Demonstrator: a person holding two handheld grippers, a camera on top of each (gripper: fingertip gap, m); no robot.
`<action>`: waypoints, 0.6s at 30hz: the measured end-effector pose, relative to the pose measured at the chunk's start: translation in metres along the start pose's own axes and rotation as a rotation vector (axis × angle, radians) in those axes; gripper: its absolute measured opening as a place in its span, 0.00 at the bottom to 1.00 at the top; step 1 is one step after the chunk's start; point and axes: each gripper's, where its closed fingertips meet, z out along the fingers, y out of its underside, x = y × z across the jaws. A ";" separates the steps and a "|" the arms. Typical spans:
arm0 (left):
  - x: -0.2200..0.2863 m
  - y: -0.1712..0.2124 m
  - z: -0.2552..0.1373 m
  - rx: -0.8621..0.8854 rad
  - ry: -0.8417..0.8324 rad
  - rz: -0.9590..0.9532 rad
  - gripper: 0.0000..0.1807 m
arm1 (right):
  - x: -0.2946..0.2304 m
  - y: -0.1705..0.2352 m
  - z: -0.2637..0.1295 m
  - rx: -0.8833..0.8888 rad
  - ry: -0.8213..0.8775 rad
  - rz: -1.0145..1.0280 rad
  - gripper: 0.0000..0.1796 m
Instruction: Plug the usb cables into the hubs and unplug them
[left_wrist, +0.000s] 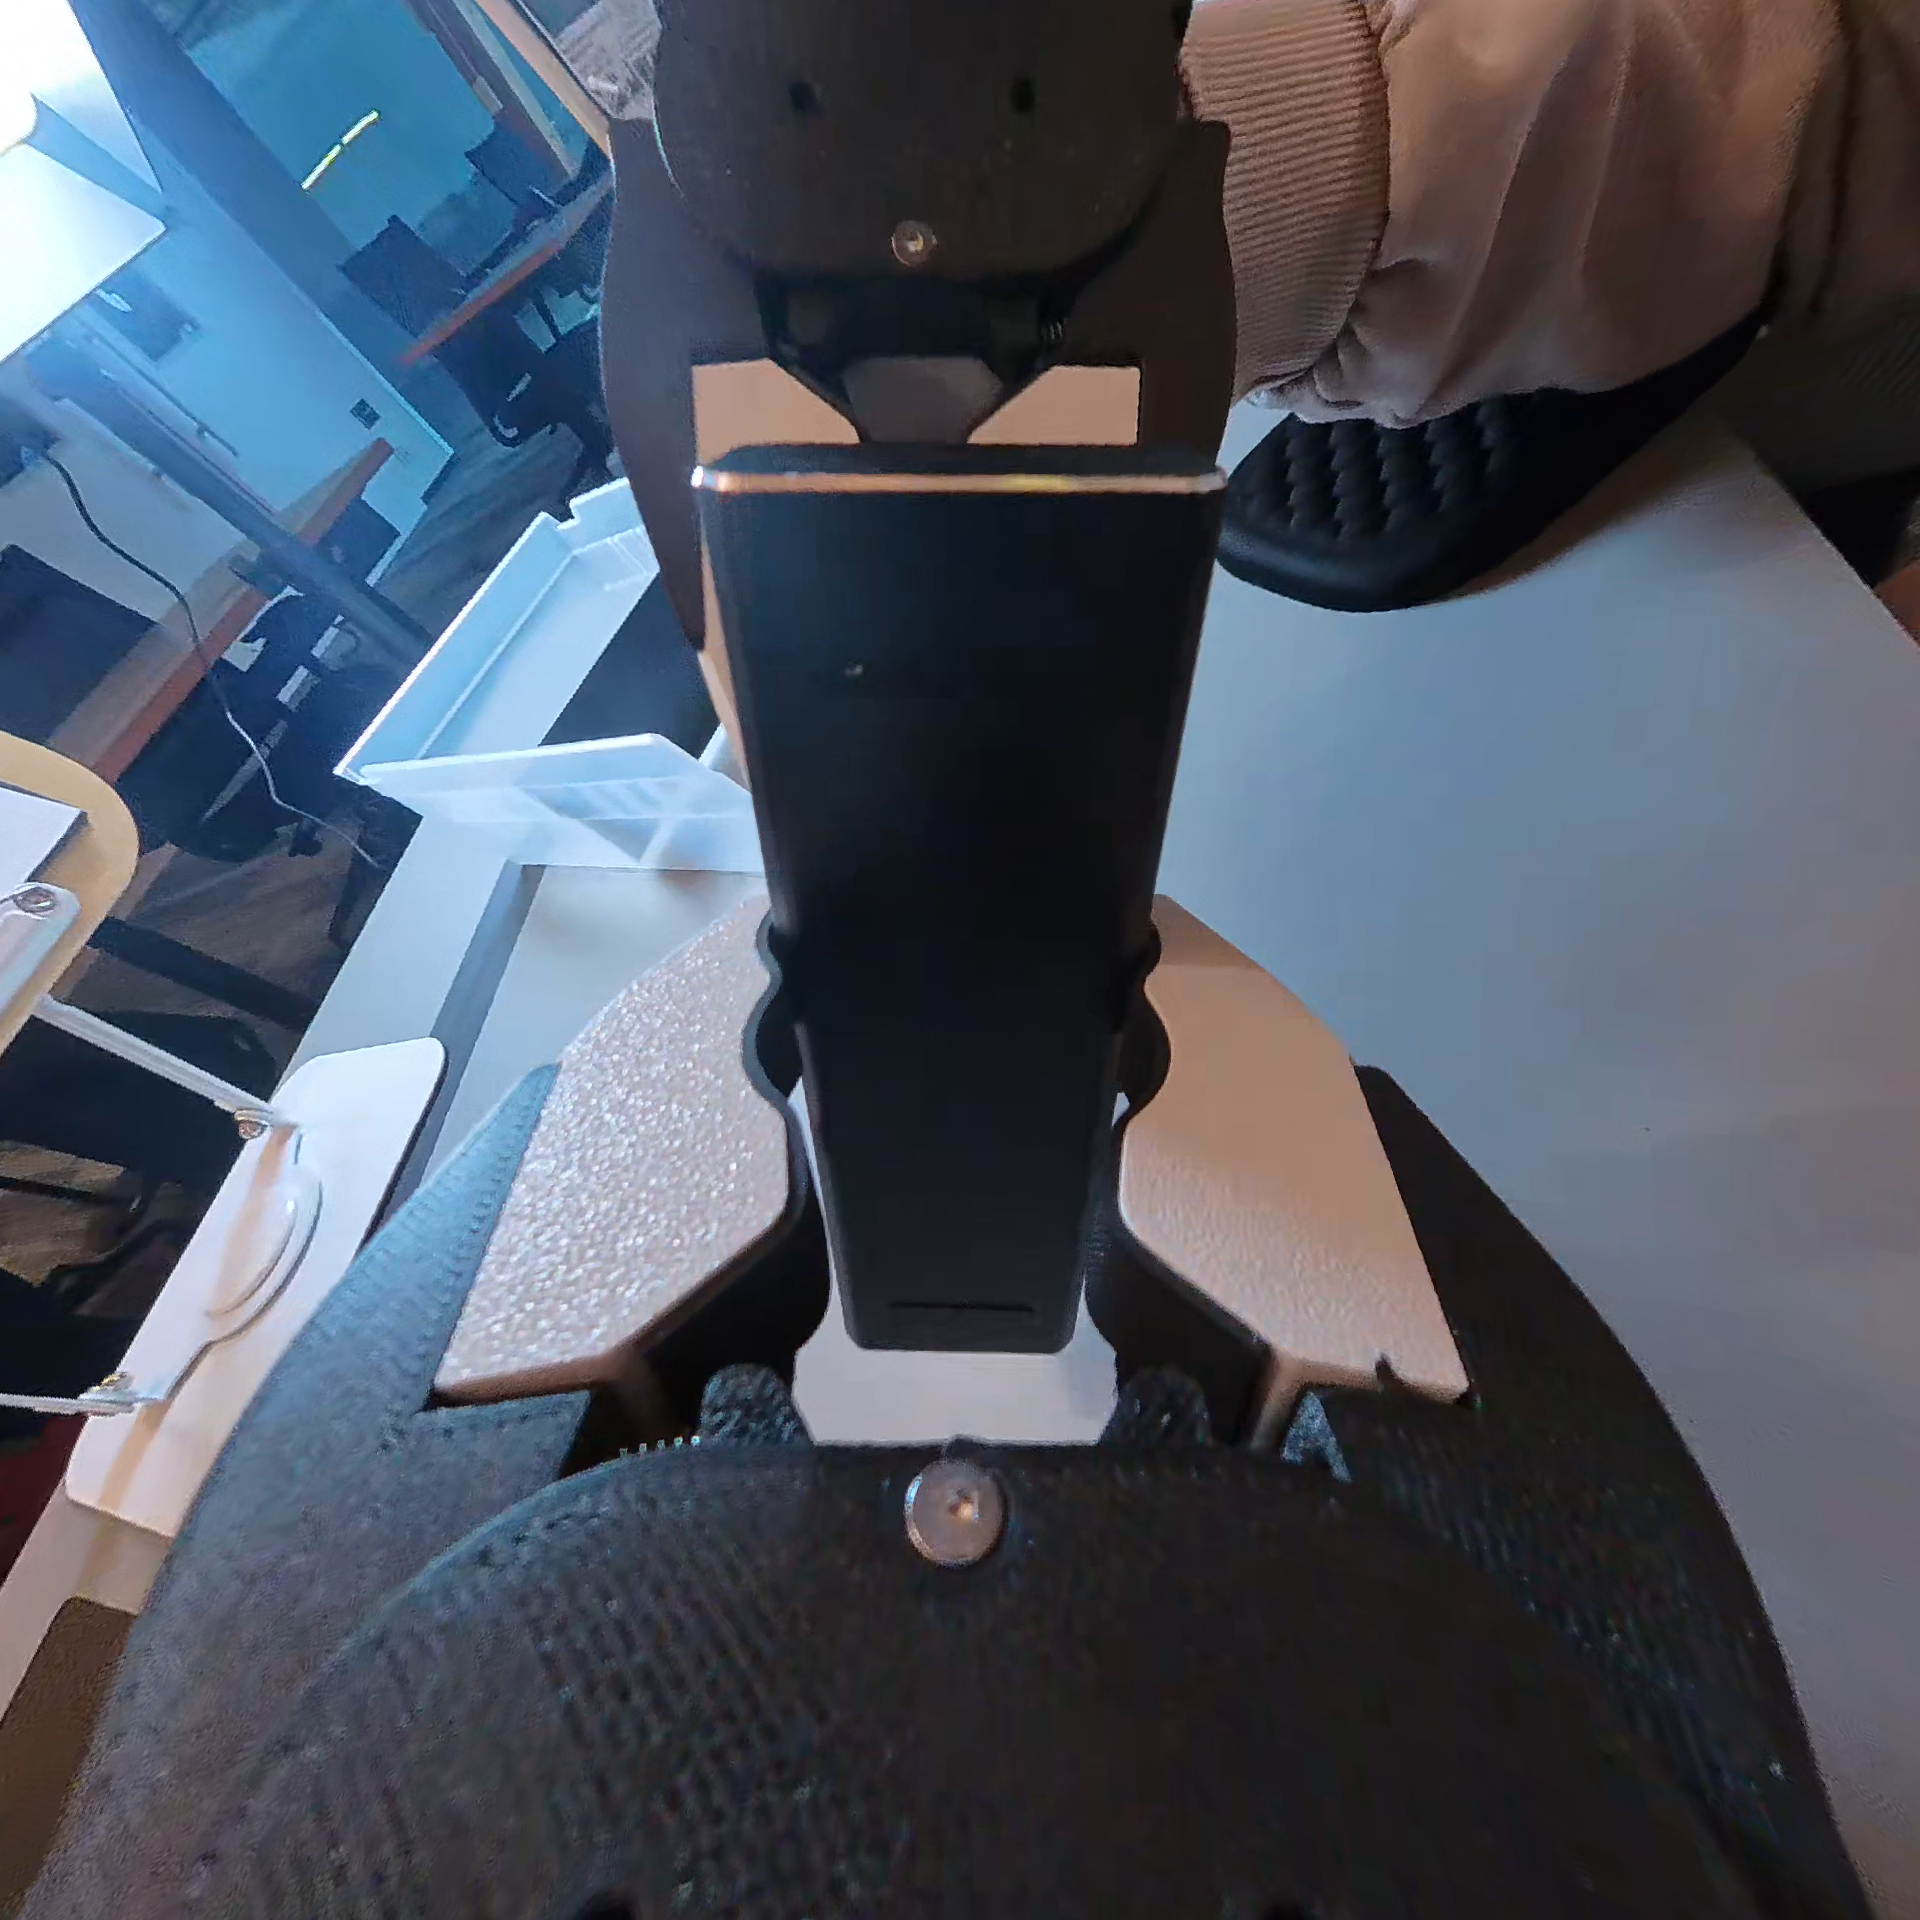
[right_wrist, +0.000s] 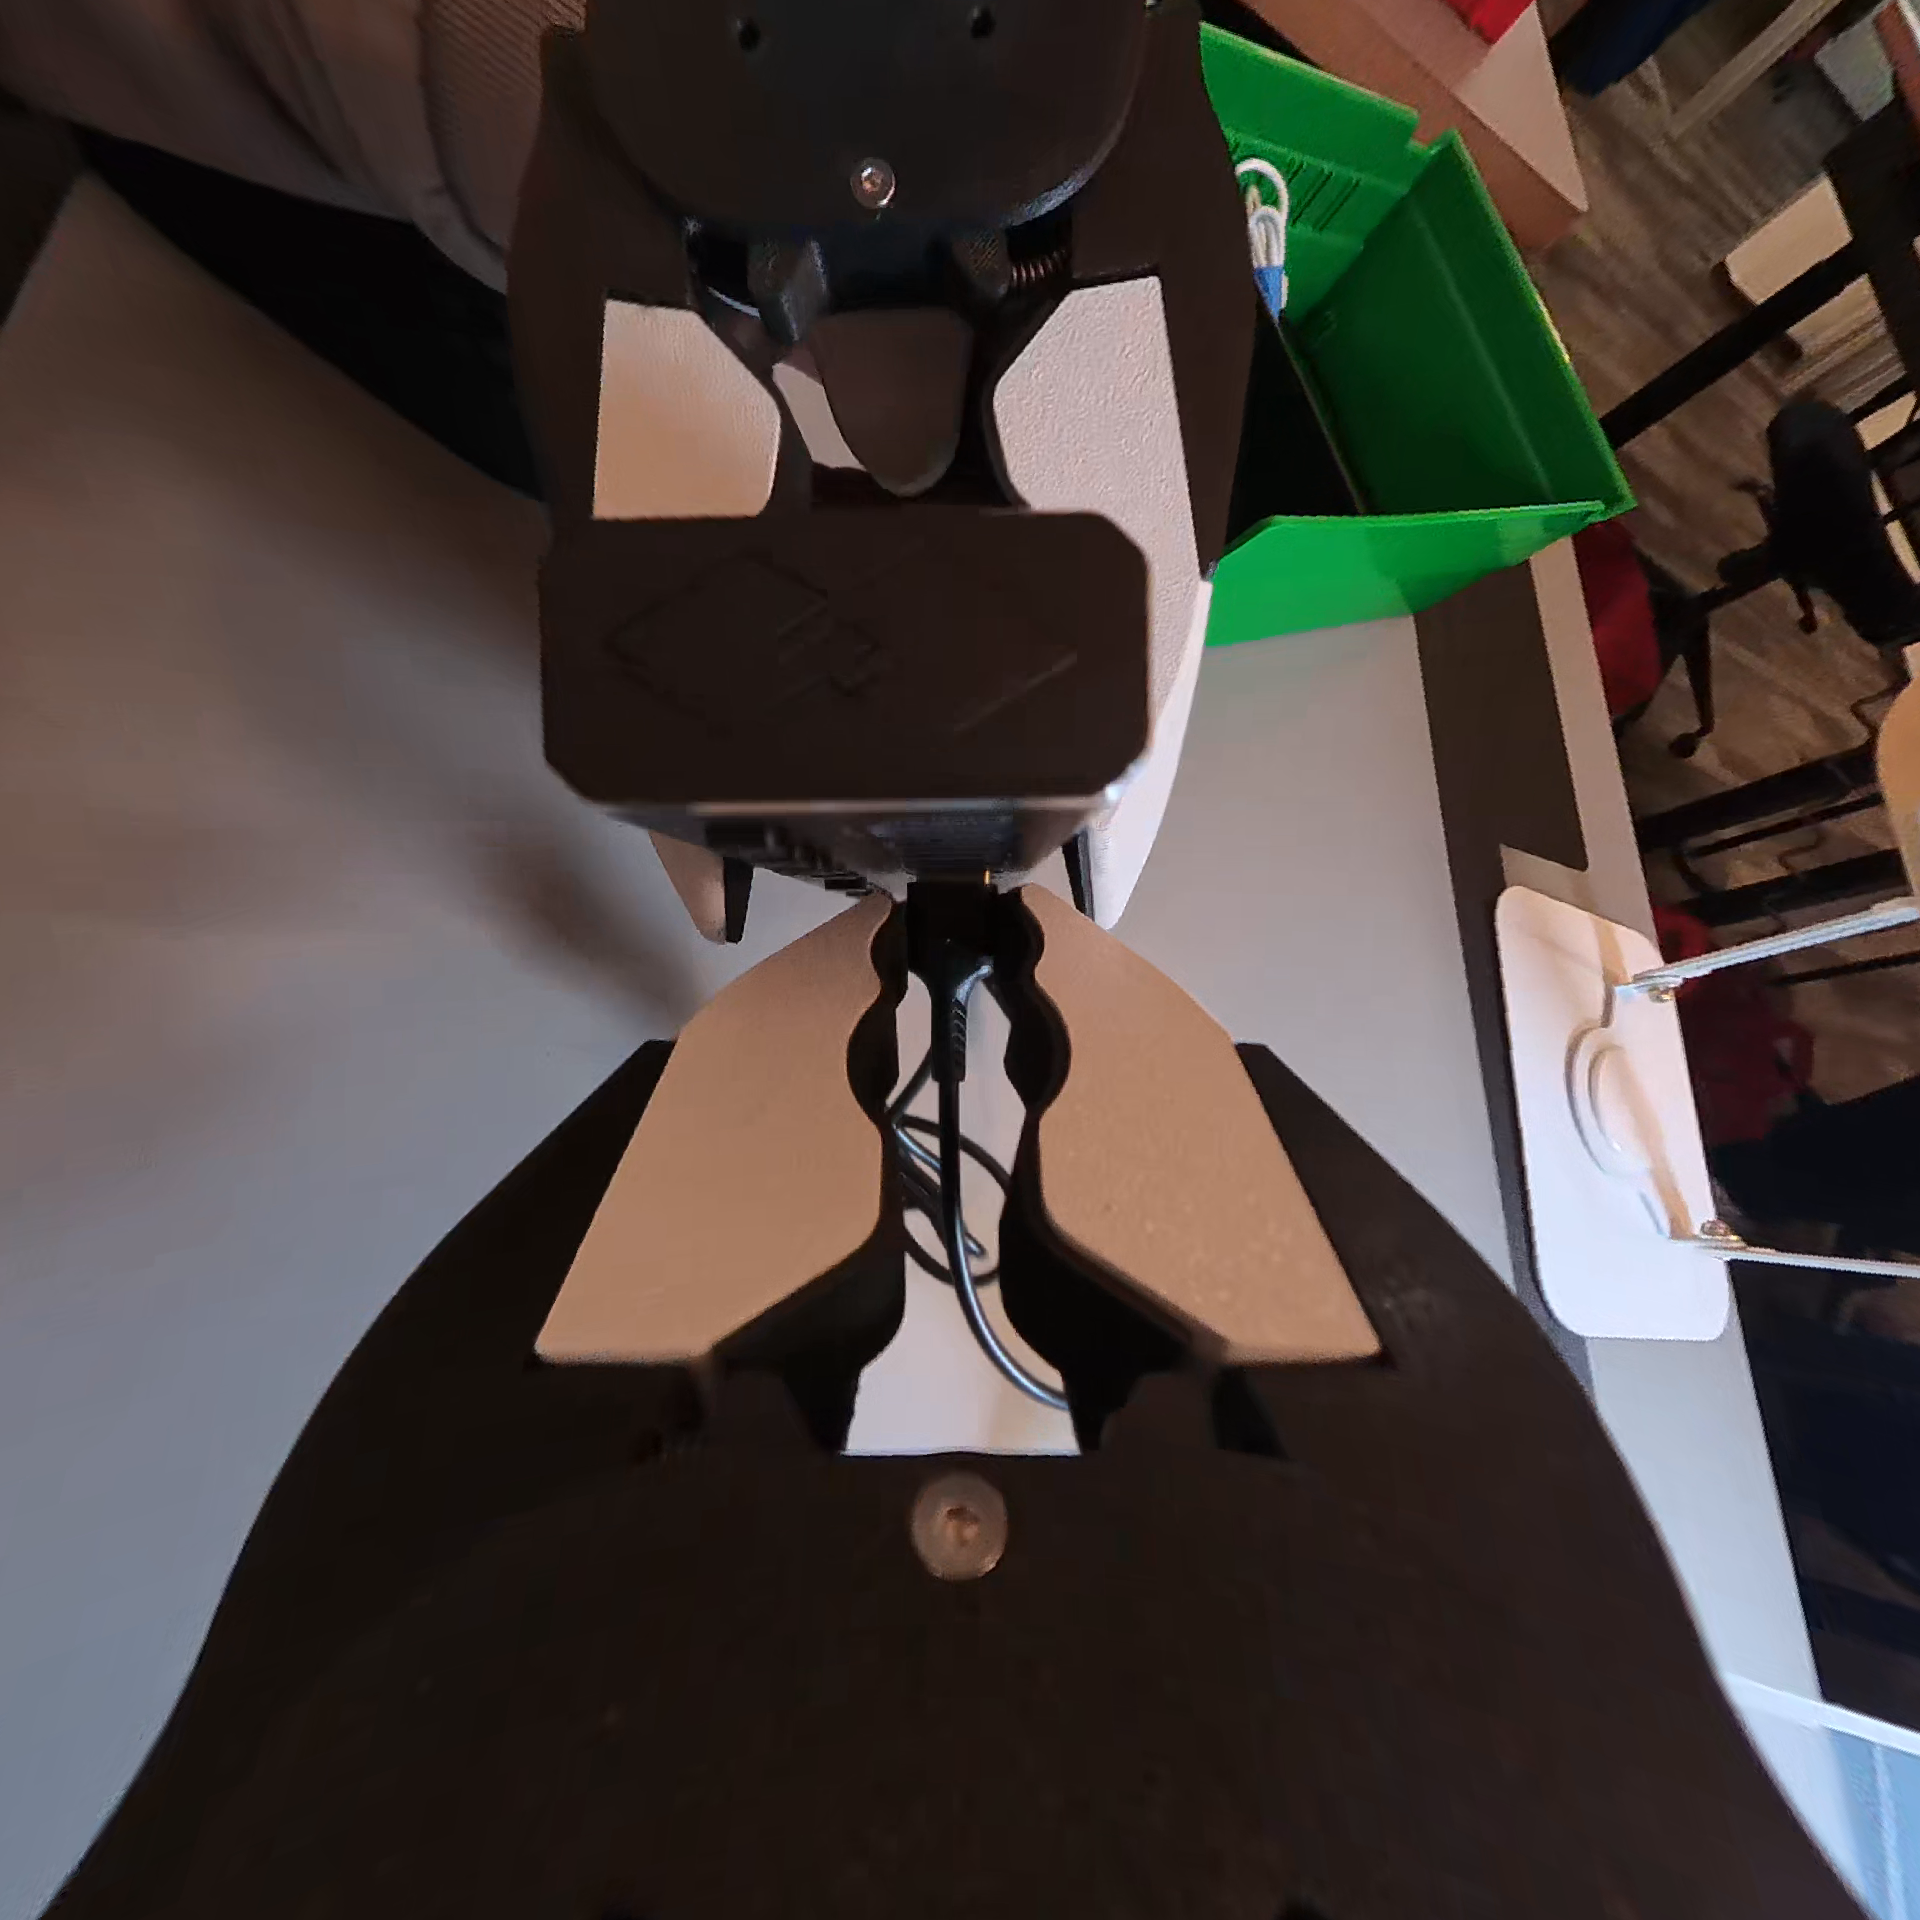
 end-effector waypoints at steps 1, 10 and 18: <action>0.000 -0.001 0.000 0.002 -0.001 0.002 0.34 | 0.000 0.000 0.000 -0.007 0.009 -0.017 0.09; -0.046 -0.002 -0.056 0.078 -0.142 -0.115 0.34 | 0.022 0.055 -0.038 -0.052 0.071 0.114 0.09; -0.058 0.002 -0.062 0.170 -0.181 -0.211 0.34 | 0.120 0.042 -0.163 0.099 0.533 0.213 0.09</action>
